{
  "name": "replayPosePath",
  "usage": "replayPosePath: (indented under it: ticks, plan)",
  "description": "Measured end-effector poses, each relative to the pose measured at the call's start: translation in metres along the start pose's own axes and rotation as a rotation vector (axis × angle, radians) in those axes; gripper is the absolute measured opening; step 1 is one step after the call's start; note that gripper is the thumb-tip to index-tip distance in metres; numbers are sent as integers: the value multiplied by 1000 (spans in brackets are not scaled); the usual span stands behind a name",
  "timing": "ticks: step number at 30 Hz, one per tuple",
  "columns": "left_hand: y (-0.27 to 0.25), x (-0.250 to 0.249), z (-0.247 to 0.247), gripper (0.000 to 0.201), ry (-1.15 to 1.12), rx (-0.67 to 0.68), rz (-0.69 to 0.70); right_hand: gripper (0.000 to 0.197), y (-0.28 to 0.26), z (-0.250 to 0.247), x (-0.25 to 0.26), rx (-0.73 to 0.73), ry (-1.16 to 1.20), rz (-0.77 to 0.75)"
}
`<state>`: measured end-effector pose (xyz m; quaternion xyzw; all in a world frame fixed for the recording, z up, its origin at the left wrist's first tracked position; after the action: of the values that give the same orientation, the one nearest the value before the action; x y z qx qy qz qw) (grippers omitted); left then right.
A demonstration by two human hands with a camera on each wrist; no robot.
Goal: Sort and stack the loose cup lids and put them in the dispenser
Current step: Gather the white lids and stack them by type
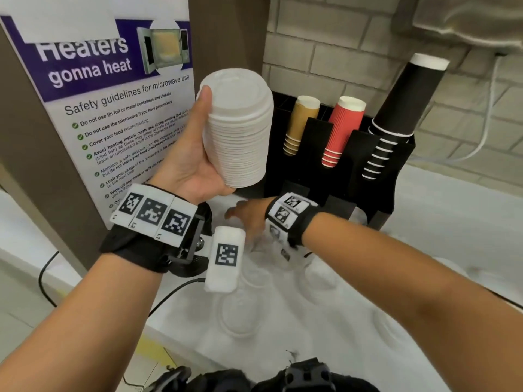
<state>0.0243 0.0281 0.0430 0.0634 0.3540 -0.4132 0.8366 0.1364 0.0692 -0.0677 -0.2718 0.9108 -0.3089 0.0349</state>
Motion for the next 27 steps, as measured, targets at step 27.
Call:
replayPosePath:
  ticks: [27]
  plan:
    - [39,35,5,64,7,34,-185,91,-125,16,-28,-885,1522,-408]
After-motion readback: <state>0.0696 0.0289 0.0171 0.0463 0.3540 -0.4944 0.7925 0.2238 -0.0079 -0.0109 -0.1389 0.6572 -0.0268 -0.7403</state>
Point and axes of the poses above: each hand's wrist, its own y-axis towards the middle knuckle, its own z-axis out of the palm, x = y × z, the point moved 3 cm from there along y, towards the middle knuckle, and after that the axes turned 13 degrees about -z, right-handed, at the moved point
